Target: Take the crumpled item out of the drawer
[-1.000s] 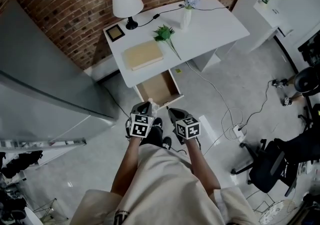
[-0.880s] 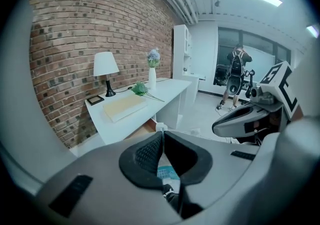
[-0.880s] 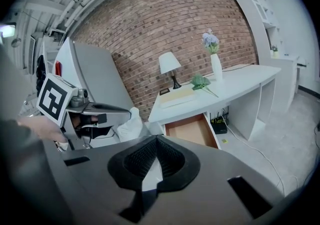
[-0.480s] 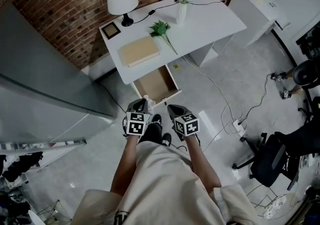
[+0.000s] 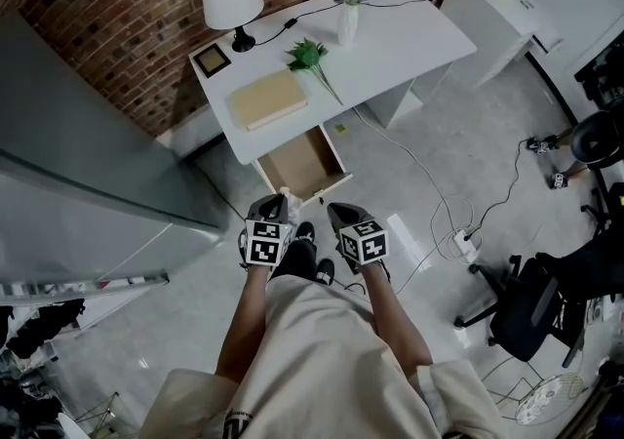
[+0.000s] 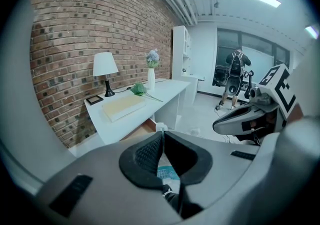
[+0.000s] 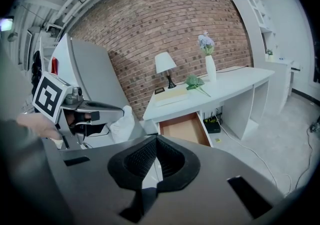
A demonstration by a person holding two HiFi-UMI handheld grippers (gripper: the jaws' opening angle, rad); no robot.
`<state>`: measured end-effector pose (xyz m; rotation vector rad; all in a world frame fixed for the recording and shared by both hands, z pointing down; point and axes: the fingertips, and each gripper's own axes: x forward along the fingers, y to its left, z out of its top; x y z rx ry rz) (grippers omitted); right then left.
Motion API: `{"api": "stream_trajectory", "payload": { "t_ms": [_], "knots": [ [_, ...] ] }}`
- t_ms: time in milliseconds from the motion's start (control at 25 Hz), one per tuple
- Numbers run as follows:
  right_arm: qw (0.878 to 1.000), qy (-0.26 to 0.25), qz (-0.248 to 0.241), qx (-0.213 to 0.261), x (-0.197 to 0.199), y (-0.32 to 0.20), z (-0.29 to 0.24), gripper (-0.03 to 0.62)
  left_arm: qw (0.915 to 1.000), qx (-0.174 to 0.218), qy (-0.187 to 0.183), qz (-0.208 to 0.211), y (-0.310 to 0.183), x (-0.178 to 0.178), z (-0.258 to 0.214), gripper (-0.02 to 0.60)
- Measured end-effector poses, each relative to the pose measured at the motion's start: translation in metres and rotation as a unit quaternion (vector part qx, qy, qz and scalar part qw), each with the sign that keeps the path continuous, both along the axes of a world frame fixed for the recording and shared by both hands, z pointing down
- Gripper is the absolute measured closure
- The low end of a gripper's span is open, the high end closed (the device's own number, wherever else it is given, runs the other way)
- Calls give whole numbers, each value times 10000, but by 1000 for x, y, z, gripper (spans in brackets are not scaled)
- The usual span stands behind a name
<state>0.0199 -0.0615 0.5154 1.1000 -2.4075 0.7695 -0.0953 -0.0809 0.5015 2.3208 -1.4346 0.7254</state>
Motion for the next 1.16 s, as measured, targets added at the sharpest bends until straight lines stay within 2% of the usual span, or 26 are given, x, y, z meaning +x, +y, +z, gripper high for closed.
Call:
{"api": "stream_trajectory", "payload": {
  "t_ms": [400,1160],
  "knots": [
    [9998,105,-149,41,-6,2,2,569,9999,35,98,50,-3,1,-1,555],
    [9990,302,-338,44,-17,-19,12,569,9997,-147,114,173,-23,-2,13,555]
  ]
}}
